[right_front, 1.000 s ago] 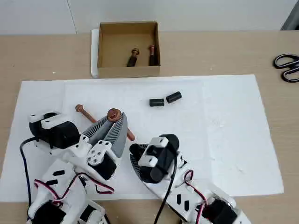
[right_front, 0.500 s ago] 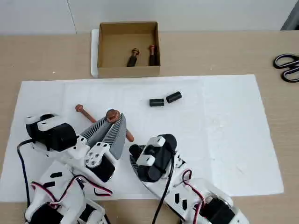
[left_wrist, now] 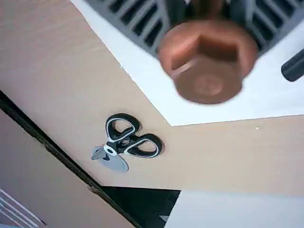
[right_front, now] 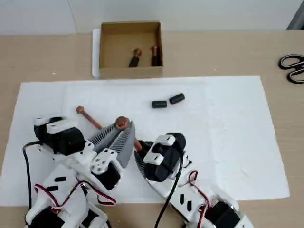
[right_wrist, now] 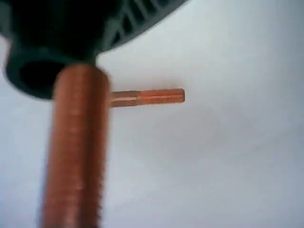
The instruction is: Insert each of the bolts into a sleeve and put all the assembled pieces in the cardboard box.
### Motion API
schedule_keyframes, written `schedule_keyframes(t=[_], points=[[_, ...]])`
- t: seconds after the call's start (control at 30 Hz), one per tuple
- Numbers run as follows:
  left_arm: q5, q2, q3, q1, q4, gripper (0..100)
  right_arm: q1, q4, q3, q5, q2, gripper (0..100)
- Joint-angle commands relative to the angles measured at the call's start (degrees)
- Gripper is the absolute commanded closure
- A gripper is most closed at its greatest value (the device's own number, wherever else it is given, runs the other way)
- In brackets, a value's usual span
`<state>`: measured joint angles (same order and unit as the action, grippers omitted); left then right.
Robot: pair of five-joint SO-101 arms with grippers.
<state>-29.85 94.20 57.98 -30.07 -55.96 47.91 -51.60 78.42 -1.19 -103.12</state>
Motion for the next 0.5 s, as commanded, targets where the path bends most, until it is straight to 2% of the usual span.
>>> schedule_keyframes(t=[0.0, 0.23, 0.47], points=[[-0.3, 0.4, -2.2, -0.4, 0.1, 99, -0.5, 1.5, -0.9, 0.2, -0.6, 99.5], [-0.2, 0.4, -2.2, 2.7, 0.2, 99, -0.5, -2.0, -3.3, 0.3, -0.6, 99.5], [-0.4, 0.4, -0.7, 2.7, 0.2, 99, -0.5, -2.1, -4.5, 0.4, -0.6, 99.5]])
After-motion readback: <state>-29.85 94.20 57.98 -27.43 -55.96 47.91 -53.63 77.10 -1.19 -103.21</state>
